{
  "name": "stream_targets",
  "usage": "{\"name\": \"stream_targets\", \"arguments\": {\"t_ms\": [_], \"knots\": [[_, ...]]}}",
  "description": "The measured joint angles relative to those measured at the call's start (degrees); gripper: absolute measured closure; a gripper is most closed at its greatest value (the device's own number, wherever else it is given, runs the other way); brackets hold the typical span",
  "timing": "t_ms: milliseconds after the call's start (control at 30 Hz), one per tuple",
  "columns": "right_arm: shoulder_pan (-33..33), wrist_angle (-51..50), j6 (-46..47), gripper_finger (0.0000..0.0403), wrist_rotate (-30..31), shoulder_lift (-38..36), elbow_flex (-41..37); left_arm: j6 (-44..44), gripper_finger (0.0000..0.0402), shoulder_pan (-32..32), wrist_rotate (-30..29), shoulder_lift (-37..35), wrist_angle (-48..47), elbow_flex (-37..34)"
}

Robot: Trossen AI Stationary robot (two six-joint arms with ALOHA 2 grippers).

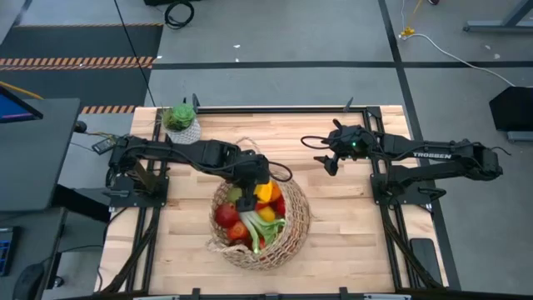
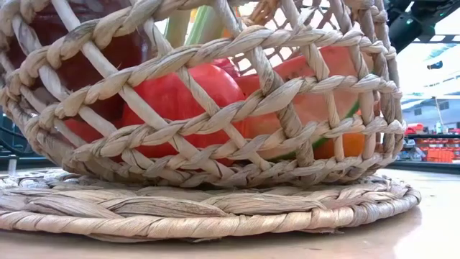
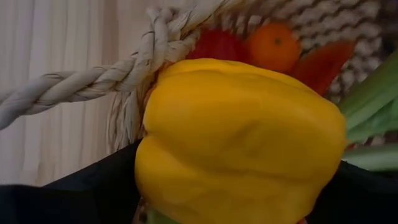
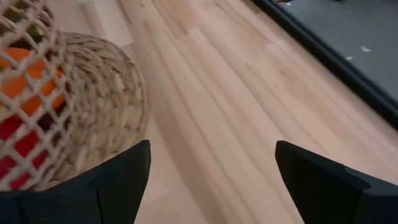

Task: Build produce basket
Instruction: Put the bell pepper into the basket

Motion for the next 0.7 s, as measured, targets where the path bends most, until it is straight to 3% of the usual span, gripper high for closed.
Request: {"name": "stream_targets", "arguments": {"t_ms": [233, 700], "knots": [[1.3, 2.8, 0.9, 0.0055, -0.9, 0.3, 0.0, 0.0, 0.0049, 0.0, 0.1, 0.0, 7.3, 0.0], [1.2, 3.1, 0.9, 0.0055, -0.8, 0.3, 0.0, 0.0, 0.0049, 0.0, 0.1, 0.0, 9.6, 0.0]]}}
